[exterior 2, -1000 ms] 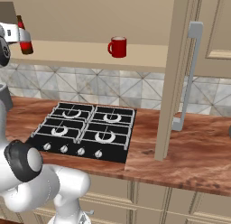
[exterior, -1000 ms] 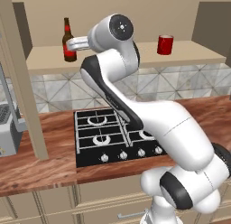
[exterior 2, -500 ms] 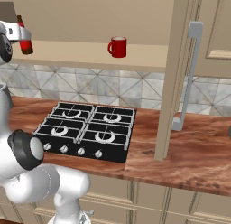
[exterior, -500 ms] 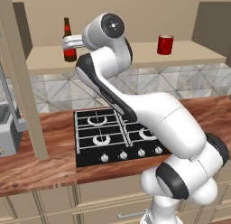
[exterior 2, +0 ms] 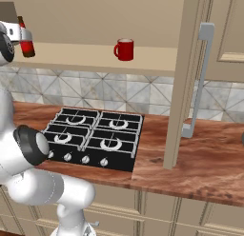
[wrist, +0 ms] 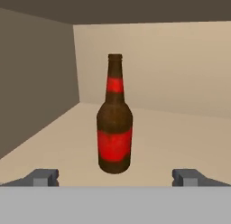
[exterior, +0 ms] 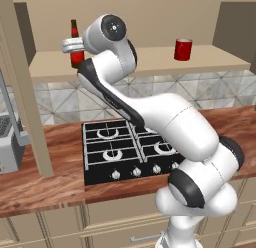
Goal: Open the cabinet directly in front. Then move the beer and the mug to the dining counter with the jar on it.
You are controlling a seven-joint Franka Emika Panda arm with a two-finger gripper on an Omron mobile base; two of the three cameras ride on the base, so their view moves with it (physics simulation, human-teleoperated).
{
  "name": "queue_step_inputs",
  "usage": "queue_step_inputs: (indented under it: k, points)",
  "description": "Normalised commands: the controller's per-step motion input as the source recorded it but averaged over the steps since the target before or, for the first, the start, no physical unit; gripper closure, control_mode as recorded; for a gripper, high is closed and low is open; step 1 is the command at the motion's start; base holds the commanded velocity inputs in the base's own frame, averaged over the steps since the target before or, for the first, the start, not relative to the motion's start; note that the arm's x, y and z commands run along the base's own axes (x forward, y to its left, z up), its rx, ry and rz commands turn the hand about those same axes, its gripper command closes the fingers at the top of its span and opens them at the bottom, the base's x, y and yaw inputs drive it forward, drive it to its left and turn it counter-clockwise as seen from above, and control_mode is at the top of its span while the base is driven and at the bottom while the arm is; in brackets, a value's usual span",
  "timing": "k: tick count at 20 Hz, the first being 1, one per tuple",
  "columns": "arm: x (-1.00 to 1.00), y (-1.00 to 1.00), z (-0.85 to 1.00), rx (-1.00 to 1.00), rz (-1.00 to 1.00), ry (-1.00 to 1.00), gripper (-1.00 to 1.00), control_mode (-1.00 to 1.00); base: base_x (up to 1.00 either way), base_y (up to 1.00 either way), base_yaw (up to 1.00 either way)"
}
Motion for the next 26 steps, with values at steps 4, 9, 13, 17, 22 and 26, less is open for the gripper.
queue_step_inputs:
  k: [4, 9, 13, 17, 22, 26]
  points:
    - [0.29, 0.06, 0.00, 0.00, 0.00, 0.00, -1.00, -1.00, 0.00, 0.00, 0.00]
    - [0.28, 0.06, 0.00, 0.00, 0.00, 0.00, -1.00, -1.00, 0.00, 0.00, 0.00]
    - [0.24, 0.06, 0.00, 0.00, 0.00, 0.00, -1.00, -1.00, 0.00, 0.00, 0.00]
    - [0.26, 0.07, 0.00, 0.00, 0.00, 0.00, -1.00, -1.00, 0.00, 0.00, 0.00]
    - [0.25, 0.04, -0.01, 0.00, 0.00, 0.00, -1.00, -1.00, 0.00, 0.00, 0.00]
    - [0.21, 0.04, 0.00, 0.00, 0.00, 0.00, -1.00, -1.00, 0.00, 0.00, 0.00]
